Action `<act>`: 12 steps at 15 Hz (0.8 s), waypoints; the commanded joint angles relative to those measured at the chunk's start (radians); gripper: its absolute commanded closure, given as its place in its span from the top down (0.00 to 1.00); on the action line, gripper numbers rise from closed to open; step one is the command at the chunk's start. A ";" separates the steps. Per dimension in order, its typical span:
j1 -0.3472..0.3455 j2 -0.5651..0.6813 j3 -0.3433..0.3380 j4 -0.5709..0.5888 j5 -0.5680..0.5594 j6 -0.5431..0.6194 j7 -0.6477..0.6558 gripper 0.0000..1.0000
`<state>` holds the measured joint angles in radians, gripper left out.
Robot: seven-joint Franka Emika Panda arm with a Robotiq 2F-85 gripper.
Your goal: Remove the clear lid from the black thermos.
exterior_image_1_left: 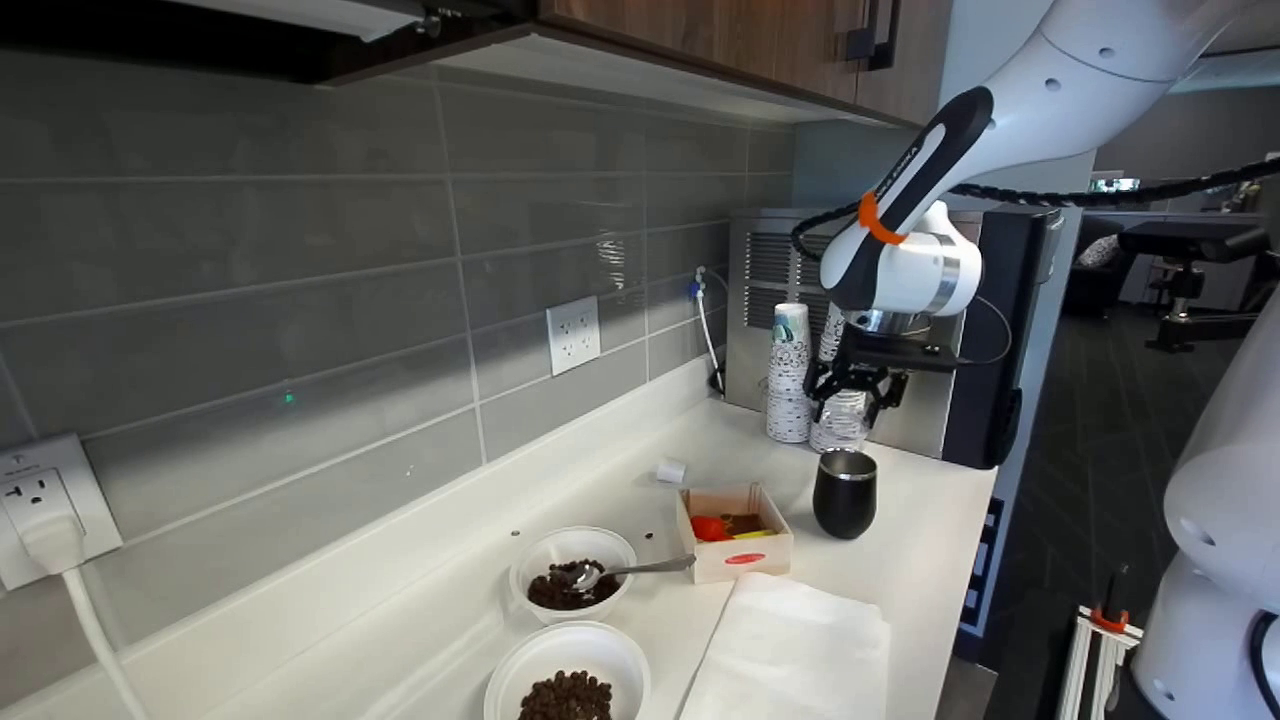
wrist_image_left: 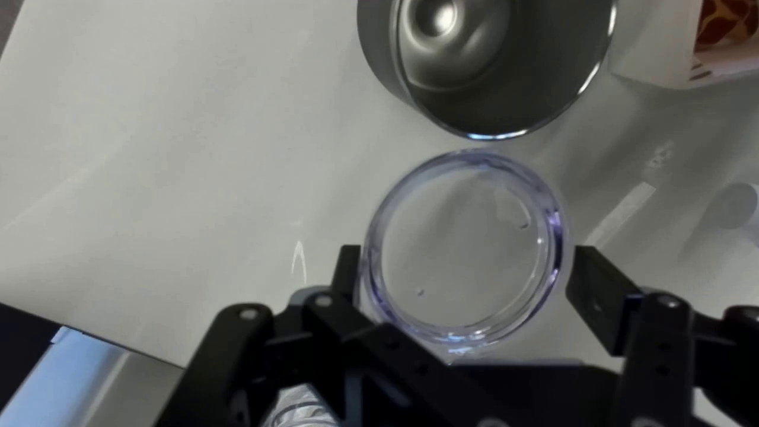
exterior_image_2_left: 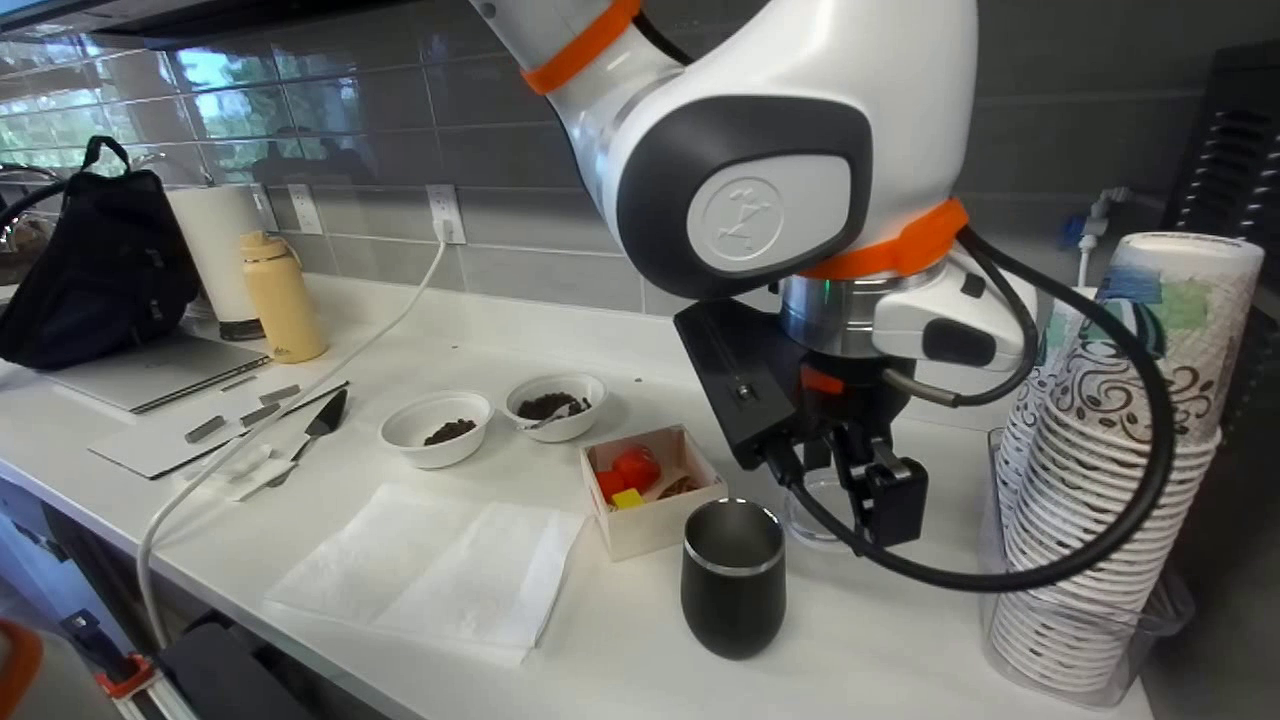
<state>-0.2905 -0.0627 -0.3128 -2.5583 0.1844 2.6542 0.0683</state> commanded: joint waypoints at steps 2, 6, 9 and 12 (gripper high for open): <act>0.002 0.108 0.008 0.037 0.063 0.101 0.045 0.62; -0.001 0.180 0.013 0.048 0.073 0.158 0.077 0.62; -0.003 0.231 0.016 0.052 0.073 0.181 0.098 0.62; -0.007 0.274 0.019 0.058 0.072 0.189 0.109 0.62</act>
<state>-0.2904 0.1525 -0.3056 -2.5315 0.2300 2.8187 0.1619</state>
